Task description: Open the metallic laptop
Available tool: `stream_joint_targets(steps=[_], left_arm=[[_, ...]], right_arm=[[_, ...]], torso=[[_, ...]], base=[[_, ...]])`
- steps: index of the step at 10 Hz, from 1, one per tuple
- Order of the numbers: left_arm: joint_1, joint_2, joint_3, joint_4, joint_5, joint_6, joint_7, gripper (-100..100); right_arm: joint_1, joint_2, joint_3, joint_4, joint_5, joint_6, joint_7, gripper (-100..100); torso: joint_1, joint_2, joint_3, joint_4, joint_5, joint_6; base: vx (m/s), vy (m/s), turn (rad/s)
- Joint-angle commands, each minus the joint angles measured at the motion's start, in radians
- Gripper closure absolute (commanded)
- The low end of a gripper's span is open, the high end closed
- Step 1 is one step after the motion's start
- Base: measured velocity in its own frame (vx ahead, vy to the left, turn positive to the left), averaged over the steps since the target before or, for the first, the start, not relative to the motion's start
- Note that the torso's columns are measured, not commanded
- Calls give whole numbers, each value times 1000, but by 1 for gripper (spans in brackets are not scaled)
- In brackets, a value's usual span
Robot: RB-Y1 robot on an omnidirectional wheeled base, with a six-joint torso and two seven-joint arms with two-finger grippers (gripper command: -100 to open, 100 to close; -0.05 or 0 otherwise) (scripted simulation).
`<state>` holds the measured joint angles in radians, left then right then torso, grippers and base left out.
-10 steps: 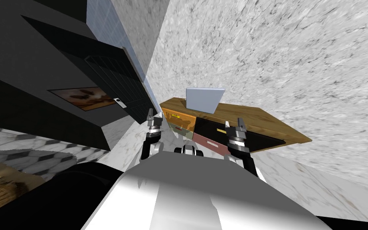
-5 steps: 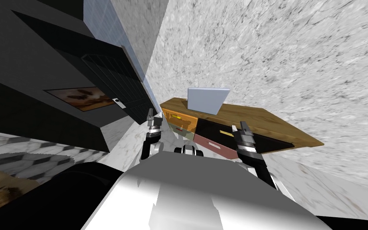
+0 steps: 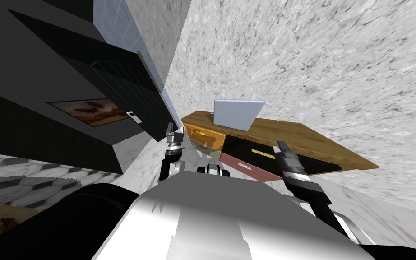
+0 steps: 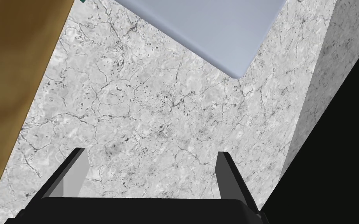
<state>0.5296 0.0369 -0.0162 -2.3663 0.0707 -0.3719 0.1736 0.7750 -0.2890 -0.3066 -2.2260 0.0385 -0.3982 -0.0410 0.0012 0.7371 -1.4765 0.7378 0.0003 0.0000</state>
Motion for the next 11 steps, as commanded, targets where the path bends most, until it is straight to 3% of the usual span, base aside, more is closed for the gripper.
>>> stream_joint_targets(steps=[1, 2, 4, 5, 6, 7, 8, 9, 11], left_arm=[[0, 0, 0, 0, 0, 0, 0, 0], [0, 0, 0, 0, 0, 0, 0, 0], [0, 0, 0, 0, 0, 0, 0, 0], [0, 0, 0, 0, 0, 0, 0, 0], [0, 0, 0, 0, 0, 0, 0, 0], [0, 0, 0, 0, 0, 0, 0, 0], [0, 0, 0, 0, 0, 0, 0, 0], [0, 0, 0, 0, 0, 0, 0, 0], [0, 0, 0, 0, 0, 0, 0, 0]], right_arm=[[54, -37, -72, -5, 34, 10, 22, -100], [54, -37, -81, -5, 34, 10, 22, -100], [122, -85, -154, -15, 80, 26, 50, -100], [124, -85, -171, -15, 80, 26, 50, -100], [159, -110, -206, -19, 103, 35, 64, -100], [159, -110, -218, -19, 103, 35, 64, -100], [195, -136, -255, -23, 127, 44, 78, -100], [195, -136, -265, -23, 127, 44, 78, -100], [268, -191, -336, -28, 175, 62, 108, -100]], torso=[[-1, 1, 0, 0, 0, 0], [-1, 1, 1, 0, 0, 0], [-1, 2, 1, 0, 0, 0], [0, 0, 0, 0, 0, 0], [0, 0, 0, 0, 0, 0], [-1, 1, 0, 0, 0, 0], [-2, 1, 1, 0, -1, 0], [-2, 1, 1, 0, -1, 0], [0, 1, 0, 0, 0, 0]], base=[[41, 50, -4], [34, 37, -5], [48, 53, -8], [49, 60, -8], [44, 59, -3], [37, 39, -7], [41, 43, -4], [38, 41, -7], [53, 66, -9]])
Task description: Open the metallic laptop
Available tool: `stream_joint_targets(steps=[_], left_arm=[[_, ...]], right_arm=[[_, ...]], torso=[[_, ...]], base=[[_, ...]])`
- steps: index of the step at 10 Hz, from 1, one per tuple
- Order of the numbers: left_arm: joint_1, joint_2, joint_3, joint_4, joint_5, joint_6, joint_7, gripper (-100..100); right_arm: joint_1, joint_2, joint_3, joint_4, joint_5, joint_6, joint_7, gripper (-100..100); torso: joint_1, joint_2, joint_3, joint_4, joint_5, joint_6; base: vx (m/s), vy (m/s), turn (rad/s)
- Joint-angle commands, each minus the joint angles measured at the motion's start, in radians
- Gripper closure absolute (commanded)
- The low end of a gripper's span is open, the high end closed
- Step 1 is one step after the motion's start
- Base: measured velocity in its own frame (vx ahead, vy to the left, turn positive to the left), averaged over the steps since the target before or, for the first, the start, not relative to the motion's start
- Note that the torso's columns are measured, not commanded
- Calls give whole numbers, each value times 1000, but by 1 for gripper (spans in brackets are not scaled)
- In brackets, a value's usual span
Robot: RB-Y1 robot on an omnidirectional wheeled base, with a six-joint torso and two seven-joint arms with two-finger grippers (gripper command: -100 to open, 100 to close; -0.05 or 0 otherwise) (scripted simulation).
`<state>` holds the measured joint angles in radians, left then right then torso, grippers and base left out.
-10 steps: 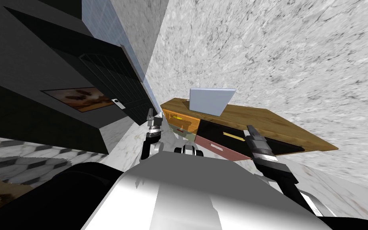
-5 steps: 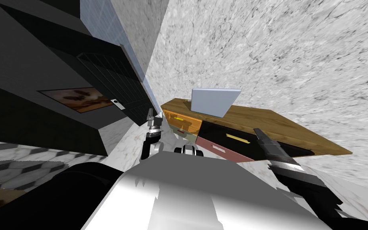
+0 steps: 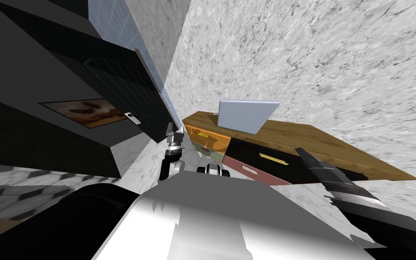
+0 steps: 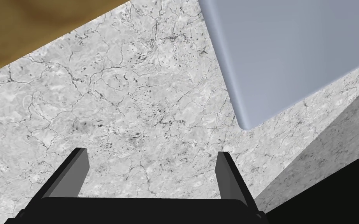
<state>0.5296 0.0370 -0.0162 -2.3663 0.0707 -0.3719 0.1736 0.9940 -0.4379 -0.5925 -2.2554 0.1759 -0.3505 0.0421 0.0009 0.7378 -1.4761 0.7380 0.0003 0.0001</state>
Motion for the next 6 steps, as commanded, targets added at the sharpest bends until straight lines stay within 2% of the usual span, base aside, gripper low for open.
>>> stream_joint_targets(steps=[1, 2, 3, 4, 5, 6], left_arm=[[0, 0, 0, 0, 0, 0, 0, 0], [0, 0, 0, 0, 0, 0, 0, 0], [0, 0, 0, 0, 0, 0, 0, 0], [0, 0, 0, 0, 0, 0, 0, 0], [0, 0, 0, 0, 0, 0, 0, 0], [0, 0, 0, 0, 0, 0, 0, 0]], right_arm=[[49, -42, -75, 2, 38, 15, 25, -100], [85, -70, -107, 1, 62, 24, 40, -100], [85, -70, -124, 1, 62, 24, 40, -100], [121, -99, -160, 1, 87, 34, 55, -100], [121, -99, -173, 1, 87, 34, 55, -100], [157, -129, -215, 3, 112, 44, 70, -100]], torso=[[0, -1, -1, 0, 0, 0], [-1, 0, 0, 0, 0, 0], [-1, 1, 0, 0, 0, 0], [-2, 1, 1, 0, -1, 0], [-1, 0, 0, 0, 0, 0], [-1, 0, 0, 0, 0, 0]], base=[[54, 53, -7], [43, 52, -3], [29, 38, -5], [48, 50, -6], [42, 45, -6], [41, 56, -6]])
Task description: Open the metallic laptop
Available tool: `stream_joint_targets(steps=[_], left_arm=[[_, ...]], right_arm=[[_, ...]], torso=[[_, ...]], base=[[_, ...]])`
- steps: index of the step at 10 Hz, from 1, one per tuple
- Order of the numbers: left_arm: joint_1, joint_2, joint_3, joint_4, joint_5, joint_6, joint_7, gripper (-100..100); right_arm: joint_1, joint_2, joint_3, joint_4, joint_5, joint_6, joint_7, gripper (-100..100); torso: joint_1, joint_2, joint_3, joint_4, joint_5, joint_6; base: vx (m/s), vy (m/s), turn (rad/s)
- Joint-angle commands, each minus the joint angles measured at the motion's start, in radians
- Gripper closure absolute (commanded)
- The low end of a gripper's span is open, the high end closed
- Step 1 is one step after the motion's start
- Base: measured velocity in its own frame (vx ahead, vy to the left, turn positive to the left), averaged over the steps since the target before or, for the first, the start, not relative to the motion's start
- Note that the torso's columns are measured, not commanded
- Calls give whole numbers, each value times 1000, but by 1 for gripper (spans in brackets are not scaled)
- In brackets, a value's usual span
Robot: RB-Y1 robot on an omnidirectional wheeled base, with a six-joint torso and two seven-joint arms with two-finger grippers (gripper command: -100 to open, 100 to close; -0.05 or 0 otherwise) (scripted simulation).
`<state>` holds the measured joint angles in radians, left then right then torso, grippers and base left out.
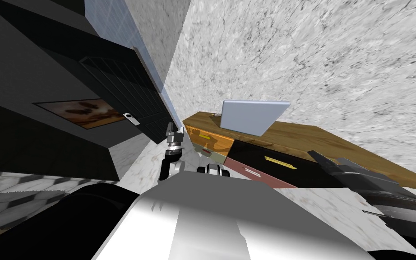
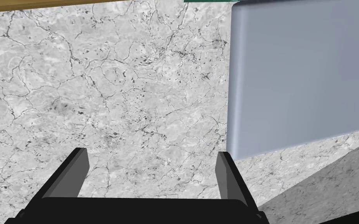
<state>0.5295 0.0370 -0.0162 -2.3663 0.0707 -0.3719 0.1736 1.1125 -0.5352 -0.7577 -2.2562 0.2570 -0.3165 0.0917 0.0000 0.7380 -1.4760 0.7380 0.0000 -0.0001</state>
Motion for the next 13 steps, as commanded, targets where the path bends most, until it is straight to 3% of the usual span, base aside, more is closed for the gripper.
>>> stream_joint_targets(steps=[1, 2, 3, 4, 5, 6, 7, 8, 9, 10, 13], left_arm=[[0, 0, 0, 0, 0, 0, 0, 0], [0, 0, 0, 0, 0, 0, 0, 0], [0, 0, 0, 0, 0, 0, 0, 0], [0, 0, 0, 0, 0, 0, 0, 0], [0, 0, 0, 0, 0, 0, 0, 0], [0, 0, 0, 0, 0, 0, 0, 0], [0, 0, 0, 0, 0, 0, 0, 0], [0, 0, 0, 0, 0, 0, 0, 0], [0, 0, 0, 0, 0, 0, 0, 0], [0, 0, 0, 0, 0, 0, 0, 0], [0, 0, 0, 0, 0, 0, 0, 0]], right_arm=[[74, -61, -85, 6, 56, 21, 36, -100], [74, -61, -105, 6, 56, 21, 36, -100], [109, -92, -140, 10, 81, 32, 52, -100], [109, -92, -154, 10, 81, 32, 52, -100], [144, -123, -192, 15, 105, 42, 67, -100], [144, -123, -203, 15, 105, 42, 67, -100], [179, -155, -237, 20, 130, 53, 82, -100], [179, -155, -251, 20, 130, 53, 82, -100], [213, -188, -288, 26, 155, 64, 97, -100], [213, -188, -299, 26, 155, 64, 97, -100], [278, -252, -385, 39, 202, 86, 127, -100]], torso=[[1, 0, 0, 0, 0, 0], [2, -1, -1, 0, 1, 0], [0, -1, 0, 0, 0, 0], [-1, 0, 0, 0, 0, 0], [-2, 1, 1, 0, -1, 0], [-1, 1, 0, 0, 0, 0], [0, 1, 1, 0, 0, 0], [1, 0, 0, 0, 0, 0], [0, 0, 0, 0, 0, 0], [0, 0, 0, 0, 0, 0], [0, 0, 0, 0, 0, 0]], base=[[62, 83, -11], [57, 61, -8], [54, 52, -7], [37, 41, -3], [44, 45, -6], [33, 41, -6], [38, 56, -4], [32, 45, -8], [34, 47, -7], [31, 38, -4], [43, 46, -6]])
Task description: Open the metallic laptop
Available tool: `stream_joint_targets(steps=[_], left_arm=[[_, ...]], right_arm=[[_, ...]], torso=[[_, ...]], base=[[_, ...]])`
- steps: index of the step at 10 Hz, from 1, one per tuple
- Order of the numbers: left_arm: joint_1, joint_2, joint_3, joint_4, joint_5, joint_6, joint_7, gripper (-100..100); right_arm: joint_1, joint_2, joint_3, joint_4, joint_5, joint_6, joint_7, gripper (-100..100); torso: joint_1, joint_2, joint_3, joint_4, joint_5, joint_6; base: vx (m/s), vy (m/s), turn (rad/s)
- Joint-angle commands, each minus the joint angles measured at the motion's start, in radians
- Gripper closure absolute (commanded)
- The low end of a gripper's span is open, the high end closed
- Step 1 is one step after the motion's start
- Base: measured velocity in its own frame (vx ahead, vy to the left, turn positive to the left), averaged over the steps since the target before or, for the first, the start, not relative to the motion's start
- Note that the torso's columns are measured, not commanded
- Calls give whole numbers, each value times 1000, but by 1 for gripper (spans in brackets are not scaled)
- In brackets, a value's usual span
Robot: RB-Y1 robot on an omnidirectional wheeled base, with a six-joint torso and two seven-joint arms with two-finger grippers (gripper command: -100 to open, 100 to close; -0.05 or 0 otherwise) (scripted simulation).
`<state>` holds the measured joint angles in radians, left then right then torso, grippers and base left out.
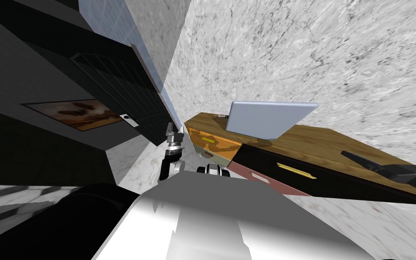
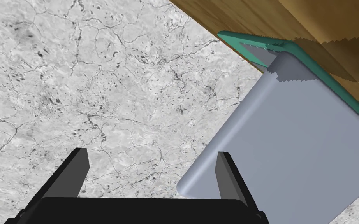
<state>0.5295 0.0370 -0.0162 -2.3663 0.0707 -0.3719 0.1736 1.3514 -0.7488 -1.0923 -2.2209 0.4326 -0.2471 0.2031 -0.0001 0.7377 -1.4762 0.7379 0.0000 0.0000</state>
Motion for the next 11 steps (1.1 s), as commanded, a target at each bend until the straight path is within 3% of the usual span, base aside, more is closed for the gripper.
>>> stream_joint_targets(steps=[1, 2, 4, 5, 7, 8, 11], left_arm=[[0, 0, 0, 0, 0, 0, 0, 0], [0, 0, 0, 0, 0, 0, 0, 0], [0, 0, 0, 0, 0, 0, 0, 0], [0, 0, 0, 0, 0, 0, 0, 0], [0, 0, 0, 0, 0, 0, 0, 0], [0, 0, 0, 0, 0, 0, 0, 0], [0, 0, 0, 0, 0, 0, 0, 0]], right_arm=[[71, -69, -80, 10, 50, 27, 30, -100], [71, -69, -102, 10, 50, 27, 30, -100], [131, -126, -171, 22, 93, 47, 57, -100], [131, -126, -186, 22, 93, 47, 57, -100], [186, -177, -251, 31, 132, 64, 81, -100], [186, -177, -263, 31, 132, 64, 81, -100], [254, -241, -357, 38, 181, 85, 111, -100]], torso=[[0, 0, 0, 0, 0, 0], [1, -1, -1, 0, 0, 0], [0, 1, 1, 0, 0, 0], [1, 0, 0, 0, 0, 0], [-1, 0, 0, 0, 0, 0], [1, 0, 0, 0, 0, 0], [0, 0, 0, 0, 0, 0]], base=[[63, 68, -9], [52, 55, -7], [45, 62, -7], [48, 50, -5], [46, 50, -6], [32, 50, -6], [41, 44, -7]])
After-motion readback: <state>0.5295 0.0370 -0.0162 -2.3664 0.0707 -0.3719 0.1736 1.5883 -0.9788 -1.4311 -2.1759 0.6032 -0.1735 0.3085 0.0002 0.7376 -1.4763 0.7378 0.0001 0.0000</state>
